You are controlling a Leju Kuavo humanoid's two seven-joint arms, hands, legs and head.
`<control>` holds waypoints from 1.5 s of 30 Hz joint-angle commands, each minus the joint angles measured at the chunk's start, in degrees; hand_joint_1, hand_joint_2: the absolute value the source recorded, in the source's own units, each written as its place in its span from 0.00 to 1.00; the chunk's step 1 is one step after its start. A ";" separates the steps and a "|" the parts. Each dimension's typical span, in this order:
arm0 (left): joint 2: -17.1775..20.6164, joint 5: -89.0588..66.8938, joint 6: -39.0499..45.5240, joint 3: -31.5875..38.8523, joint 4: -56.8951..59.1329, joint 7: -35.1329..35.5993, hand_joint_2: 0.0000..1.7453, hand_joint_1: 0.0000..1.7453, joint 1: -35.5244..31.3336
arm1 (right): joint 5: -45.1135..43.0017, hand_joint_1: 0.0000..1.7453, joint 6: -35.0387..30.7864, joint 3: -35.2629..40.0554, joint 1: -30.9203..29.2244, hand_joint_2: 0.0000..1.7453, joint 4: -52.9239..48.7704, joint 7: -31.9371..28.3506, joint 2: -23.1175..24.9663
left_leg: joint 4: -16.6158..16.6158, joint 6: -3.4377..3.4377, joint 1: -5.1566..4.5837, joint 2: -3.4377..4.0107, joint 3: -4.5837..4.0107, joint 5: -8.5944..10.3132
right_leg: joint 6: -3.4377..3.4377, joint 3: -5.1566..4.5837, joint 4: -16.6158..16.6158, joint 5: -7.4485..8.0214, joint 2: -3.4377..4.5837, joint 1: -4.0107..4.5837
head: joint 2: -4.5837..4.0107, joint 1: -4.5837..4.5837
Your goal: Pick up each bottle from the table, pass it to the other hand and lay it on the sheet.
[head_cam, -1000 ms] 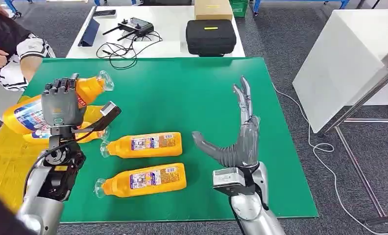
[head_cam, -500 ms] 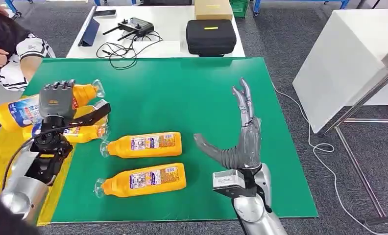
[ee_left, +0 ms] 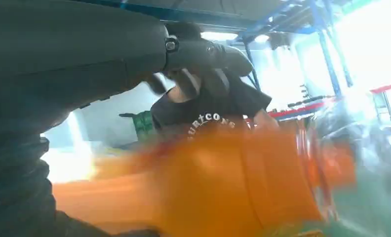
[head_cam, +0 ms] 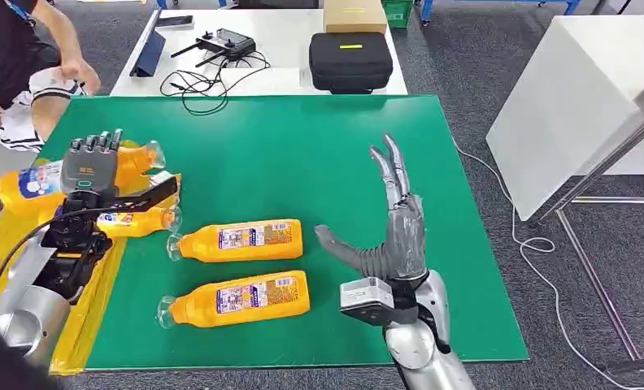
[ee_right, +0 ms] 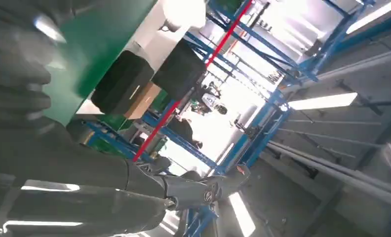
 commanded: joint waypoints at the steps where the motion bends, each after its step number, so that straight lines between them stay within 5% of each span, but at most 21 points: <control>1: -2.28 0.09 0.38 -1.46 4.03 -2.60 1.00 0.00 -2.16 | 4.54 0.00 0.30 0.18 -2.04 1.00 3.74 2.62 -1.75 | -0.05 0.01 0.01 -0.05 0.15 -0.04 | 0.02 0.16 -0.05 -0.06 -0.11 0.01 | 0.00 0.00; 13: -5.48 3.11 3.81 2.12 3.31 -6.00 1.00 0.00 -0.41 | 12.40 0.00 3.72 0.33 -3.99 1.00 6.05 7.49 -2.02 | -0.10 0.04 -0.01 -0.04 0.28 -0.06 | 0.05 0.30 -0.10 -0.07 -0.13 0.00 | 0.00 0.00; 17: -11.75 22.50 6.95 14.74 -1.78 -26.58 1.00 0.00 0.82 | 20.04 0.00 8.63 3.40 -9.00 1.00 11.48 10.97 -4.17 | -0.10 0.04 0.00 -0.11 0.31 -0.07 | 0.05 0.37 -0.11 -0.11 -0.23 0.02 | 0.00 0.00; 19: -15.76 38.55 -4.71 21.08 -6.74 -39.02 1.00 0.00 1.80 | 22.75 0.00 12.59 6.35 -13.73 1.00 18.30 11.20 -4.90 | -0.05 0.07 -0.01 -0.17 0.21 -0.03 | 0.08 0.31 -0.11 -0.06 -0.28 0.01 | 0.00 0.00; 21: -17.99 51.76 -15.95 20.01 -17.69 -43.03 1.00 0.00 6.46 | 23.77 0.00 15.54 8.28 -18.93 1.00 27.14 10.49 -3.70 | -0.03 0.07 -0.02 -0.13 0.20 -0.03 | 0.08 0.29 -0.11 -0.05 -0.24 0.01 | 0.00 -0.02; 28: -19.26 79.31 -29.86 9.27 -43.24 -38.87 1.00 0.00 18.43 | 27.09 0.00 21.04 13.65 -25.36 1.00 42.05 11.19 -1.78 | -0.04 0.05 -0.05 0.11 0.24 -0.09 | 0.06 0.24 -0.09 -0.02 0.03 -0.02 | 0.00 0.02; 45: -20.19 84.80 -35.05 7.38 -50.39 -38.00 1.00 0.00 21.77 | 25.89 0.00 22.58 12.88 -28.81 1.00 50.71 12.95 1.52 | -0.01 0.04 -0.04 0.05 0.12 -0.05 | 0.04 0.12 -0.01 -0.04 0.00 -0.04 | 0.00 0.00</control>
